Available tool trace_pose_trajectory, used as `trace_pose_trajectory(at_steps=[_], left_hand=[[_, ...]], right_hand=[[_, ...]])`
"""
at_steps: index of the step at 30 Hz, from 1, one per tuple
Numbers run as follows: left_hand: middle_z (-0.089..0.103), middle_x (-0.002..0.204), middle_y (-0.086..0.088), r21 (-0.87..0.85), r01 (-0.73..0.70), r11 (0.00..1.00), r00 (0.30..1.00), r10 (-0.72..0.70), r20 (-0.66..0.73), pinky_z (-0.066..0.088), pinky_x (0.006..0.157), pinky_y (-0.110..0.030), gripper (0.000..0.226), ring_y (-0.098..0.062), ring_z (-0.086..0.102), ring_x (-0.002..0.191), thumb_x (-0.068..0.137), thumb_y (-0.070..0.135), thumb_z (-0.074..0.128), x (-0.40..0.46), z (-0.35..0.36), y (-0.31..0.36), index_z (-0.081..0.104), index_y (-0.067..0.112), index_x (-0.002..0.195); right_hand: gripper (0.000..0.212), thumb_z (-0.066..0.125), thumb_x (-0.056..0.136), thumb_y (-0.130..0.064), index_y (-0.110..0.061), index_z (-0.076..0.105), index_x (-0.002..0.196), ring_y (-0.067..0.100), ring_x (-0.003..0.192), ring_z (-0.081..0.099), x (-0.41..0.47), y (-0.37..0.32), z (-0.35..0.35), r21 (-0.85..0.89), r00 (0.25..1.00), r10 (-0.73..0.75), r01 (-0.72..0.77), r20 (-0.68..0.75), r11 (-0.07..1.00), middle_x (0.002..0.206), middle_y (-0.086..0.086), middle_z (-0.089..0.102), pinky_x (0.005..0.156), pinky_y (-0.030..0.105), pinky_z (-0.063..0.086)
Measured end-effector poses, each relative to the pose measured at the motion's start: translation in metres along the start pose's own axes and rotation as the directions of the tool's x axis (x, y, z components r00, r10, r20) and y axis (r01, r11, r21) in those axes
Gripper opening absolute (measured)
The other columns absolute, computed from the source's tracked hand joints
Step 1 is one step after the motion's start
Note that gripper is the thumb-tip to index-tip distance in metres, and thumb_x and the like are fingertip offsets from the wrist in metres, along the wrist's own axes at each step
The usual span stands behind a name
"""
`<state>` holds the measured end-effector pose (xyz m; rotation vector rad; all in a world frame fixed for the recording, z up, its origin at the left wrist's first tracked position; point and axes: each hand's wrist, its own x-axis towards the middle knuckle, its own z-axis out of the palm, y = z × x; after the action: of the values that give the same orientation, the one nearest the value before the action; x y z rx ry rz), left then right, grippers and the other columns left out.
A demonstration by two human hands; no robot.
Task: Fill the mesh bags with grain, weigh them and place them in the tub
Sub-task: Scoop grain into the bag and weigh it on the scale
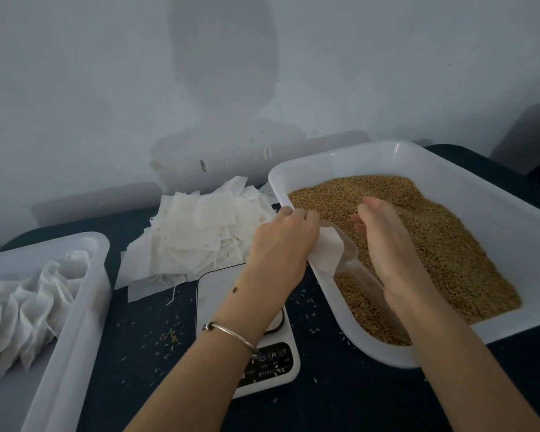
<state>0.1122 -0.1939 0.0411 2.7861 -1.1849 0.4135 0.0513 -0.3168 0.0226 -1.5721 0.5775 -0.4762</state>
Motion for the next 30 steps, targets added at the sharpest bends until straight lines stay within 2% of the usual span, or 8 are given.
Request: trace_pose_trajectory(at_steps=[3, 7, 12, 14, 18, 23, 28, 30], left_hand=[[0.052, 0.117, 0.000, -0.012, 0.005, 1.000, 1.000, -0.005, 0.005, 0.034, 0.065, -0.027, 0.038, -0.018, 0.046, 0.111, 0.084, -0.003, 0.057, -0.001, 0.001, 0.001, 0.045, 0.013, 0.115], [0.052, 0.115, 0.001, -0.010, 0.002, 1.000, 1.000, -0.002, -0.027, 0.033, 0.062, -0.026, 0.038, -0.018, 0.046, 0.110, 0.083, -0.004, 0.058, -0.001, 0.002, 0.000, 0.044, 0.014, 0.113], [0.052, 0.111, 0.002, -0.044, 0.006, 0.999, 0.999, -0.008, -0.051, 0.033, 0.060, -0.028, 0.035, -0.018, 0.046, 0.105, 0.083, -0.005, 0.055, -0.003, 0.005, -0.003, 0.045, 0.015, 0.110], [0.053, 0.109, 0.002, -0.070, 0.014, 0.997, 0.997, -0.019, -0.068, 0.034, 0.060, -0.028, 0.034, -0.017, 0.047, 0.103, 0.083, -0.005, 0.054, -0.003, 0.005, -0.005, 0.045, 0.015, 0.109], [0.054, 0.108, 0.002, -0.092, 0.005, 0.996, 0.998, -0.012, -0.067, 0.036, 0.059, -0.028, 0.035, -0.017, 0.047, 0.102, 0.082, -0.007, 0.052, -0.005, 0.008, -0.005, 0.047, 0.015, 0.109], [0.053, 0.106, 0.002, -0.113, 0.021, 0.993, 0.997, -0.030, -0.077, 0.038, 0.061, -0.029, 0.035, -0.018, 0.047, 0.102, 0.081, -0.007, 0.052, -0.006, 0.011, -0.008, 0.046, 0.014, 0.108], [0.054, 0.103, 0.002, -0.156, 0.041, 0.987, 0.996, -0.052, -0.071, 0.043, 0.062, -0.032, 0.032, -0.019, 0.048, 0.101, 0.081, -0.007, 0.053, -0.007, 0.011, -0.009, 0.046, 0.015, 0.104], [0.053, 0.099, 0.001, -0.175, 0.054, 0.983, 0.995, -0.069, -0.079, 0.040, 0.059, -0.032, 0.030, -0.019, 0.047, 0.098, 0.080, -0.006, 0.053, -0.007, 0.012, -0.010, 0.045, 0.015, 0.100]], right_hand=[[0.043, 0.038, 0.100, -0.033, -0.026, 0.038, 0.142, 0.013, 0.117, 0.048, 0.000, -0.001, 0.001, -0.006, 1.000, -0.006, 0.006, 0.000, 1.000, 0.138, 0.001, 0.047, 0.064, 0.015, 0.030], [0.042, 0.038, 0.100, -0.033, -0.026, 0.039, 0.141, -0.002, 0.094, 0.050, -0.001, -0.001, 0.001, -0.003, 1.000, -0.001, 0.001, -0.004, 1.000, 0.134, 0.000, 0.050, 0.062, 0.014, 0.030], [0.042, 0.039, 0.100, -0.032, -0.025, 0.039, 0.141, 0.002, 0.095, 0.050, -0.002, -0.001, 0.001, -0.007, 1.000, -0.002, 0.002, -0.008, 1.000, 0.135, 0.001, 0.049, 0.062, 0.014, 0.029], [0.042, 0.039, 0.100, -0.032, -0.025, 0.039, 0.141, 0.006, 0.101, 0.049, -0.002, -0.001, 0.000, -0.010, 1.000, -0.005, 0.004, -0.008, 1.000, 0.135, 0.001, 0.049, 0.062, 0.014, 0.030], [0.042, 0.038, 0.101, -0.032, -0.025, 0.039, 0.142, -0.004, 0.091, 0.049, -0.002, -0.002, 0.001, -0.013, 1.000, -0.004, 0.004, -0.002, 1.000, 0.133, 0.000, 0.050, 0.062, 0.013, 0.030], [0.042, 0.038, 0.101, -0.033, -0.025, 0.038, 0.142, 0.008, 0.107, 0.049, -0.001, -0.001, 0.001, -0.014, 1.000, 0.003, -0.003, 0.007, 1.000, 0.137, 0.001, 0.048, 0.063, 0.014, 0.029], [0.043, 0.038, 0.101, -0.033, -0.024, 0.039, 0.142, 0.012, 0.115, 0.047, 0.000, 0.000, 0.001, -0.033, 1.000, 0.005, -0.004, 0.013, 0.999, 0.138, 0.002, 0.047, 0.064, 0.014, 0.029], [0.042, 0.037, 0.101, -0.035, -0.025, 0.039, 0.142, 0.012, 0.116, 0.045, -0.001, 0.001, 0.001, -0.040, 1.000, 0.007, -0.006, 0.020, 0.999, 0.138, 0.002, 0.047, 0.064, 0.015, 0.028]])
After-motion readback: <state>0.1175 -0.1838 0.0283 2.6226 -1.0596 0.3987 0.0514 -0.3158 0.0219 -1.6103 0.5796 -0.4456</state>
